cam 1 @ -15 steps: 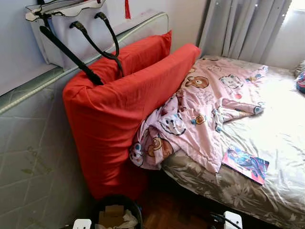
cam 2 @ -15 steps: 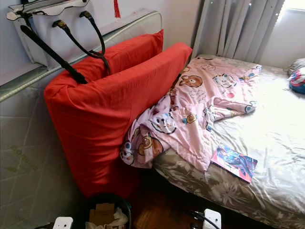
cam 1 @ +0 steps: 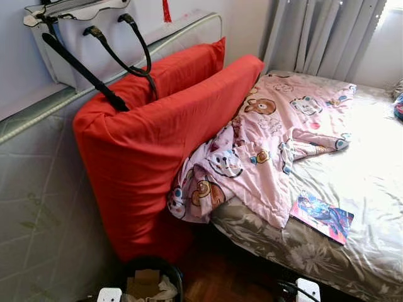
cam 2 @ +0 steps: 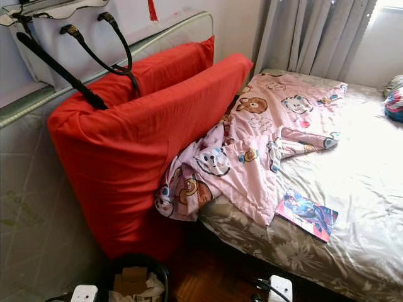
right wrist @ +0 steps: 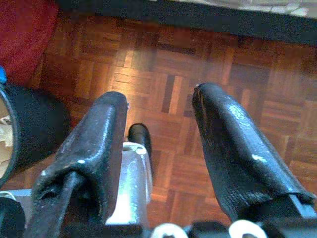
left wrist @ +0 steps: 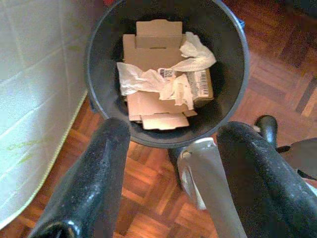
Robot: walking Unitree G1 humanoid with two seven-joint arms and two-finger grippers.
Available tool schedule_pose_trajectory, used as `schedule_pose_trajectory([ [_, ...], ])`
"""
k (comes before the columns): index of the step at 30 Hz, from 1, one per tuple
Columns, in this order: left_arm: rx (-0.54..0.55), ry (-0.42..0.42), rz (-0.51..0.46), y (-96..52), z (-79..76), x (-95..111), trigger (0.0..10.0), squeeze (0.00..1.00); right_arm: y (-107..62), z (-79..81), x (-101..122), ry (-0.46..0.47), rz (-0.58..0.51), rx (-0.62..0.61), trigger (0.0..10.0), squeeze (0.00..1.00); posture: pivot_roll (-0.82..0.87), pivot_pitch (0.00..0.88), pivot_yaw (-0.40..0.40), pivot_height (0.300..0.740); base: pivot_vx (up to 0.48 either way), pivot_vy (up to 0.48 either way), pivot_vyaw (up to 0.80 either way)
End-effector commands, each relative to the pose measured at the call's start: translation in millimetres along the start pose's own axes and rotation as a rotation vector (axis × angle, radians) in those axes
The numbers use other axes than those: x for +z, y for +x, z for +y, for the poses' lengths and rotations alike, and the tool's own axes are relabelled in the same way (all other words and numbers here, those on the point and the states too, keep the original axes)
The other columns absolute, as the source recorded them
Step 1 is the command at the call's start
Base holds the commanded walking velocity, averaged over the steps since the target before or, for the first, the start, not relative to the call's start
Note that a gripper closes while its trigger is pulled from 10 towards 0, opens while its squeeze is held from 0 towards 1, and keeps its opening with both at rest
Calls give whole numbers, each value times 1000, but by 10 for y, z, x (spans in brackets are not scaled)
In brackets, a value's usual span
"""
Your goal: Clean up the room
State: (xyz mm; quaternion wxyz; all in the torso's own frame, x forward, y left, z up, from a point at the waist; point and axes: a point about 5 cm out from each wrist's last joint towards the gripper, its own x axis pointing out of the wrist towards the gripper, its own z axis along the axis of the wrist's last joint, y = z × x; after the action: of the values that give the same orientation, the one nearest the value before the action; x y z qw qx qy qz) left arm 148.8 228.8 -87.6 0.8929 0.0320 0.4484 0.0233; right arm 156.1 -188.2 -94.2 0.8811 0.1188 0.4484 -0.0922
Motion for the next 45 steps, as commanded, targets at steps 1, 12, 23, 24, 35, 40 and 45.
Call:
schedule_pose_trajectory([
  [1,-6,30,18,-9,6,-35,10000,0,-1,-1,-9,-8,6,2,10000,0,-12,0,-20,740,0,-322,0],
  [12,-11,41,20,-12,12,-41,10000,0,-3,3,-27,-16,18,4,10000,0,-11,0,-17,740,0,-322,-44],
  [23,-5,38,18,-11,23,-33,10000,0,0,13,-19,-8,13,2,10000,0,-15,0,-15,740,0,-322,-539],
  [24,-4,38,18,-9,25,-28,10000,0,1,18,-10,-7,7,3,10000,0,-18,0,-14,740,0,-319,0],
  [35,-4,35,14,-4,26,-11,10000,0,5,22,15,4,-12,-6,10000,0,-28,0,-10,740,0,-319,0],
  [40,-4,34,14,-4,26,-11,10000,0,5,23,10,-3,-5,-5,10000,0,-27,0,-9,740,0,-319,-523],
  [45,-5,34,13,-2,21,-6,10000,0,7,18,16,-6,-5,-8,10000,0,-34,0,-10,740,0,-319,-653],
])
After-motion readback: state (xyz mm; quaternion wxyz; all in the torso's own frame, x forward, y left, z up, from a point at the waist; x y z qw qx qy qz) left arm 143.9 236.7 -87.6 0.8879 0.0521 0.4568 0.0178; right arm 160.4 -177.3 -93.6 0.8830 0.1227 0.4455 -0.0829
